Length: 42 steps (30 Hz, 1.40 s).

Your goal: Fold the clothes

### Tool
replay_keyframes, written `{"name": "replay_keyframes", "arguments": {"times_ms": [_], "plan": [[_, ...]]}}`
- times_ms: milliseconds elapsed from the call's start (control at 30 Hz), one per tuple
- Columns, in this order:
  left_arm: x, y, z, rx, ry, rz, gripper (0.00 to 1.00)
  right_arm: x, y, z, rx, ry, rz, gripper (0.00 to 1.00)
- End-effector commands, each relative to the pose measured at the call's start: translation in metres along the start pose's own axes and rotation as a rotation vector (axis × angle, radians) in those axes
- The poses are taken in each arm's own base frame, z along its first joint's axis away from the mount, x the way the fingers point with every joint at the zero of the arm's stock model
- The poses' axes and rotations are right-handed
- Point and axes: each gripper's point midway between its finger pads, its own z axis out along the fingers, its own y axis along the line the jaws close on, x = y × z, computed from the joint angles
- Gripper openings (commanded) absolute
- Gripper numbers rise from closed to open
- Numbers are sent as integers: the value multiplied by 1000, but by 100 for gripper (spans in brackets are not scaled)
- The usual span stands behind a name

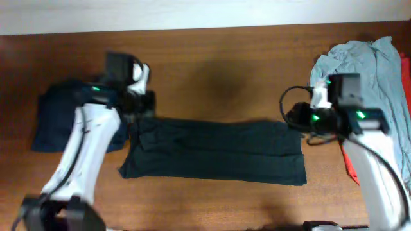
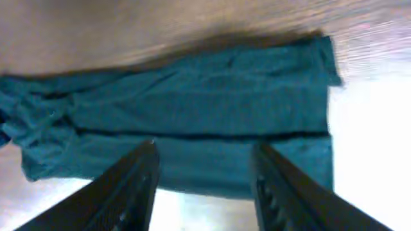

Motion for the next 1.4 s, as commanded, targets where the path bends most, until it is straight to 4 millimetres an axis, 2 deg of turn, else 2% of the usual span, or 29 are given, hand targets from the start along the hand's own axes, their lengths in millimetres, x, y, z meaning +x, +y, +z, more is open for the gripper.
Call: {"name": "replay_keyframes", "arguments": {"times_ms": [0, 100, 200, 400, 500, 667, 767, 867, 967, 1100, 1167, 1233, 1300, 1367], "plan": [[20, -16, 24, 113, 23, 28, 40, -6, 1, 33, -17, 60, 41, 41], [30, -14, 42, 115, 26, 31, 41, -19, 6, 67, -74, 74, 40, 37], [40, -12, 55, 115, 61, 24, 41, -21, 10, 92, -125, 108, 47, 35], [54, -9, 70, 113, 130, 10, 41, -10, 4, 127, -114, 178, 56, 36], [56, -9, 73, 113, 140, 9, 41, 0, 3, 134, -108, 220, 60, 34], [57, -9, 73, 112, 146, 7, 41, 30, 3, 120, -67, 329, 21, 30], [58, -8, 73, 111, 151, 6, 40, 56, -13, 106, 39, 422, 40, 25], [59, -8, 73, 111, 155, 6, 40, 70, -32, 91, 158, 469, 41, 24], [60, -8, 73, 111, 156, 6, 41, 65, -37, 79, 200, 434, 22, 23], [60, -8, 73, 111, 159, 4, 41, 49, -26, 61, 163, 329, -3, 23], [62, -8, 72, 111, 166, 3, 41, 39, -18, 50, 136, 260, -20, 30], [65, -8, 71, 111, 180, 0, 45, 33, -14, 42, 122, 218, -29, 38], [70, -8, 70, 110, 199, -4, 51, 32, -12, 38, 116, 202, -34, 41], [74, -8, 69, 109, 217, -12, 63, 32, -12, 36, 115, 201, -41, 43]]}}
